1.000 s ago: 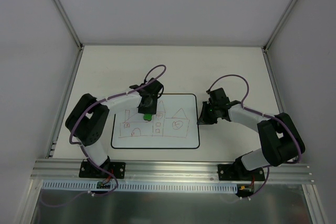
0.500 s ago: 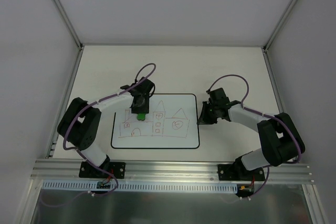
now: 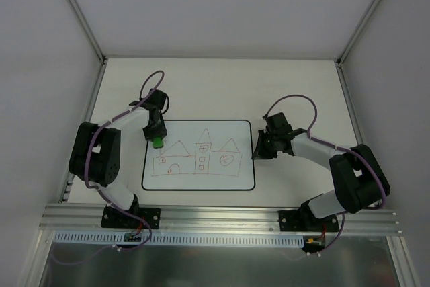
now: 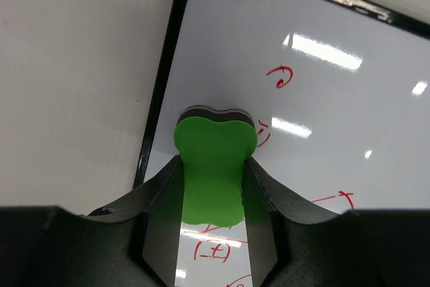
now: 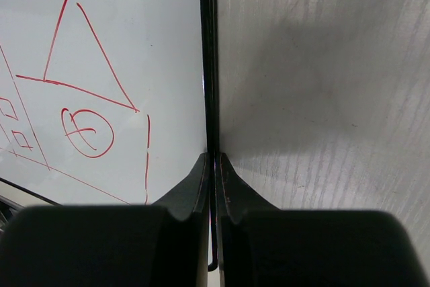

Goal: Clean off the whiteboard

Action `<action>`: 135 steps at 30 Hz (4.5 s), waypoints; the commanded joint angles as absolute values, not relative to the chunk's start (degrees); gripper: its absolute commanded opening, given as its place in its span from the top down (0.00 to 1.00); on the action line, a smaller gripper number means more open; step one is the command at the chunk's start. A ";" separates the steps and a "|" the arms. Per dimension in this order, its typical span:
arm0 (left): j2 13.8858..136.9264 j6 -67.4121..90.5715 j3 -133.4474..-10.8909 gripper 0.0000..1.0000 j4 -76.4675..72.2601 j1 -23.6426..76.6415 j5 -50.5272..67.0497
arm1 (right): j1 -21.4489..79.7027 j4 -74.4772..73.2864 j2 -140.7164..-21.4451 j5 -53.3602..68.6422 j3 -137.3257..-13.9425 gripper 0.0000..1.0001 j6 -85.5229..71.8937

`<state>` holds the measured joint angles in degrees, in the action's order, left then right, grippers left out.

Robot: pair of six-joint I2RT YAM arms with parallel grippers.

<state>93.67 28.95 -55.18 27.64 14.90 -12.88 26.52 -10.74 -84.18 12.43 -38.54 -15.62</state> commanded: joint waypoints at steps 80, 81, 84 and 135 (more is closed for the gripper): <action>125.77 28.48 -90.96 1.00 39.11 38.58 -6.42 | 27.69 -15.56 -85.34 6.68 -38.32 1.00 -14.50; 126.47 28.39 -91.31 1.00 39.20 39.54 -5.81 | 27.69 -15.73 -85.43 6.68 -38.32 1.00 -14.50; 126.13 28.83 -90.36 1.00 39.29 41.04 -5.45 | 27.69 -15.91 -85.26 6.42 -38.32 1.00 -14.50; 121.12 33.75 -80.35 1.00 42.01 42.61 -10.99 | 27.60 -16.08 -83.23 6.07 -37.18 1.00 -14.85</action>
<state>118.65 33.32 -87.44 38.92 41.12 -10.11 27.49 -11.81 -83.42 10.17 -38.87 -15.59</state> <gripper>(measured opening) 0.351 0.040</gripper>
